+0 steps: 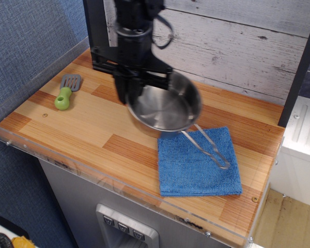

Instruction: Move the pan to the left of the cloth.

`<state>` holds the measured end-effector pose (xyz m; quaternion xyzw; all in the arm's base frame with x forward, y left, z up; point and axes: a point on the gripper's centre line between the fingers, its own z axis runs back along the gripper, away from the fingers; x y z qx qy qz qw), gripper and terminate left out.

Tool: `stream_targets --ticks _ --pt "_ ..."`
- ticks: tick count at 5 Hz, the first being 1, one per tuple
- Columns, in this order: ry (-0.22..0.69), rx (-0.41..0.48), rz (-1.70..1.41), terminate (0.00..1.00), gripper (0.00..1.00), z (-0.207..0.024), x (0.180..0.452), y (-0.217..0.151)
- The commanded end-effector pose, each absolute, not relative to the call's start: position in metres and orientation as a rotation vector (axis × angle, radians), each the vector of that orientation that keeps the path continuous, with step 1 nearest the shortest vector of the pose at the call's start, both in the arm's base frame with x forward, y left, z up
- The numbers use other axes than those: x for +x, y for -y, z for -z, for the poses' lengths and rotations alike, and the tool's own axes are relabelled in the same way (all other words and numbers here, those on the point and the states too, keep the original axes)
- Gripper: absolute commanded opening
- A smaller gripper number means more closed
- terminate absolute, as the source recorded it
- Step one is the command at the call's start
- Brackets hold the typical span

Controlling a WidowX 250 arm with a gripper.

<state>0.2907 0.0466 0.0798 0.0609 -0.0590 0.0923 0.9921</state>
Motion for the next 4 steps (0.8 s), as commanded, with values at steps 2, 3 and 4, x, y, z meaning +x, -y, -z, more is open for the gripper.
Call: stream_targets --ticks 2,3,4 --pt "0.128 0.156 -0.306 0.00 0.00 -0.083 0.282 -0.108" --pt "0.119 0.167 -0.332 0.00 0.00 -0.076 0.275 -0.121" --pt "0.086 0.162 -0.359 0.00 0.00 -0.059 0.269 -0.135"
